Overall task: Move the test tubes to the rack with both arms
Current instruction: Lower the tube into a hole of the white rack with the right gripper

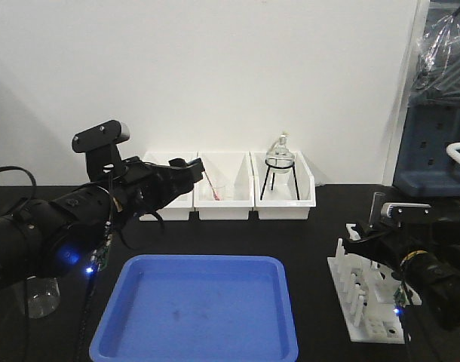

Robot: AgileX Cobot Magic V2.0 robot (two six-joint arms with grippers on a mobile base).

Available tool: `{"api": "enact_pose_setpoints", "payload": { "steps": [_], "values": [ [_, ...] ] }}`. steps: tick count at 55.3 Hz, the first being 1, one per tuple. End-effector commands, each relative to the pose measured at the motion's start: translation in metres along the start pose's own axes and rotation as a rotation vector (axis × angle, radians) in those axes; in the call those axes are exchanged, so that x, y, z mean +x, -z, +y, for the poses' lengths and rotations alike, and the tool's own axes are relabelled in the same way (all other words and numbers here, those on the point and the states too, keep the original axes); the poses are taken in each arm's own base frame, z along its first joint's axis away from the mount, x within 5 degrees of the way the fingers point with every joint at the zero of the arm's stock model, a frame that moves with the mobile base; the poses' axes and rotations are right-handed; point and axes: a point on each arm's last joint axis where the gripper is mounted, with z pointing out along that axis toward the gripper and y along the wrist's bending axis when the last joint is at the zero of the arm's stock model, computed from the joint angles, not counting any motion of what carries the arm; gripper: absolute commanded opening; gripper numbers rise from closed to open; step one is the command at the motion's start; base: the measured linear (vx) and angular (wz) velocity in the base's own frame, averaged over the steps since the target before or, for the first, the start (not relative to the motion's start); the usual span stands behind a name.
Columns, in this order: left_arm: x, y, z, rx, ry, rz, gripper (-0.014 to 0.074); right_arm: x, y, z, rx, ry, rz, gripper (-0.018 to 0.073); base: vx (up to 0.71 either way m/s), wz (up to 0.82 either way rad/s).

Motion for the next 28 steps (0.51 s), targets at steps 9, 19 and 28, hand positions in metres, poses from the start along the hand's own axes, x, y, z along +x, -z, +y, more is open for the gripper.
{"api": "enact_pose_setpoints", "payload": {
  "steps": [9,19,28],
  "values": [
    [-0.034,0.017,-0.021,0.091,0.005,-0.136,0.0575,-0.038,0.004,0.003,-0.019,0.025,-0.123,-0.0005,0.00,0.00],
    [-0.034,0.017,-0.021,0.091,0.005,-0.136,0.0575,-0.030,0.003,0.000,0.013,0.024,-0.039,0.0038,0.00,0.00],
    [-0.034,0.017,-0.021,0.091,0.005,-0.136,0.0575,-0.034,0.003,0.001,0.000,0.019,-0.081,0.0102,0.00,0.00]
  ]
}}
